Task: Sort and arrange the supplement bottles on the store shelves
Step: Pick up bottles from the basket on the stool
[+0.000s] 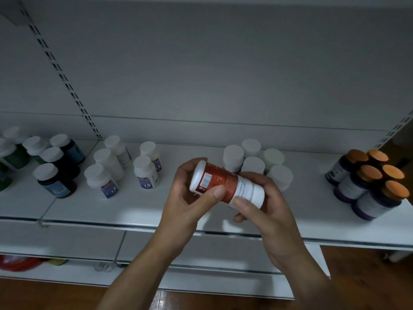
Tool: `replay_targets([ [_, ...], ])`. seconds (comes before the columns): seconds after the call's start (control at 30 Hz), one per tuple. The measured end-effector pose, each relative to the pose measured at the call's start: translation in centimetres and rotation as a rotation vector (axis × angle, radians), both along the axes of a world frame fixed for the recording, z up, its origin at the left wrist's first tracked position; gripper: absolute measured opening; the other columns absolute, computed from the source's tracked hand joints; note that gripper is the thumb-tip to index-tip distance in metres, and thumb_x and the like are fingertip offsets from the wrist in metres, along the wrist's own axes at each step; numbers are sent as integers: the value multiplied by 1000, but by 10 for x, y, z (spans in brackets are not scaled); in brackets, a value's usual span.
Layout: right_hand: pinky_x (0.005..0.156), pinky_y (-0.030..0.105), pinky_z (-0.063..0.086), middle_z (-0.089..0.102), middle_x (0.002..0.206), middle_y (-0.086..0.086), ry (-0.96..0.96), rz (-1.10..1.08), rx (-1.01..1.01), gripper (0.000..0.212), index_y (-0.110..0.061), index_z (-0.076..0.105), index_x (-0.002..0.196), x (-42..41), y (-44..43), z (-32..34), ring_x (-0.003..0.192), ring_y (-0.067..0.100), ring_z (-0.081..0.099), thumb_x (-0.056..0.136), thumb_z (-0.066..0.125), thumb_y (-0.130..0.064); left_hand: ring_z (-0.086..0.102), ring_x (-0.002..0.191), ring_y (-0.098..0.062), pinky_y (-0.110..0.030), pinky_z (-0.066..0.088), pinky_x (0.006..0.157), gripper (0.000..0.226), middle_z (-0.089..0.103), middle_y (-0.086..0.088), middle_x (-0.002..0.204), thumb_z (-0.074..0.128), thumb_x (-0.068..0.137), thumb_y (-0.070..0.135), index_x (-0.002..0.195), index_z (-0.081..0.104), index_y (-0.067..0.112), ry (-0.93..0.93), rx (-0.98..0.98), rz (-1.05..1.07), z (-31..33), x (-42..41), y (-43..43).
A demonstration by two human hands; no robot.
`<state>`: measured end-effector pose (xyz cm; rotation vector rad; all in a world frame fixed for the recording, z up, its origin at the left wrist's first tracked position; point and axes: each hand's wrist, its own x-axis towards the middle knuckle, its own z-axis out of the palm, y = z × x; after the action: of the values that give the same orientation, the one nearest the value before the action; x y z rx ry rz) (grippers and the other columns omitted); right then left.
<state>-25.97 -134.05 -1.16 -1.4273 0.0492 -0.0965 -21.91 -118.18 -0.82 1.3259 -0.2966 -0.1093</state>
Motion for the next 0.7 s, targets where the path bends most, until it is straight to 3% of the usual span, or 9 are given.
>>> replay_targets([
  [0.1, 59, 26, 53, 72, 94, 1, 24, -16, 57, 36, -34, 69, 103, 1, 1, 1, 72, 18, 69, 70, 69, -48, 63, 104, -10, -21, 51, 84, 64, 65, 4, 111, 70, 75, 19, 133, 45, 13, -20, -36, -94, 0, -1, 5],
  [0.2, 65, 26, 56, 72, 104, -2, 32, -15, 84, 27, -37, 69, 103, 1, 2, 1, 88, 19, 71, 77, 68, -44, 64, 100, -17, -25, 53, 82, 61, 66, -4, 107, 71, 75, 15, 130, 48, 9, -2, -71, -52, -1, 0, 3],
  [0.33, 70, 28, 57, 70, 108, -5, 7, 14, 23, 47, -33, 62, 115, -2, 5, -1, 99, 19, 68, 70, 70, -44, 65, 96, -19, -26, 54, 79, 60, 68, -5, 102, 74, 72, 20, 126, 51, 9, 20, -75, 5, -2, -3, 0],
  [0.5, 61, 26, 54, 73, 96, 4, 66, 32, 52, 54, -25, 64, 113, -5, 8, 0, 77, 20, 71, 68, 66, -54, 63, 112, -23, -29, 52, 86, 59, 66, -5, 123, 69, 76, 23, 132, 50, 16, 27, -94, -20, -2, -5, 0],
  [0.6, 67, 28, 56, 71, 106, -1, 53, 45, 41, 55, -28, 61, 120, -6, 8, 0, 92, 21, 70, 69, 69, -48, 66, 102, -19, -25, 53, 81, 54, 69, -5, 112, 73, 72, 25, 124, 57, 18, 34, -90, 43, 0, -4, -3],
  [0.7, 67, 27, 56, 70, 103, 2, 26, 32, 22, 52, -28, 61, 117, -7, 9, 0, 91, 25, 69, 68, 74, -41, 66, 98, -14, -23, 53, 78, 55, 69, 0, 106, 76, 70, 31, 121, 59, 20, 45, -84, 60, 1, -5, -6],
])
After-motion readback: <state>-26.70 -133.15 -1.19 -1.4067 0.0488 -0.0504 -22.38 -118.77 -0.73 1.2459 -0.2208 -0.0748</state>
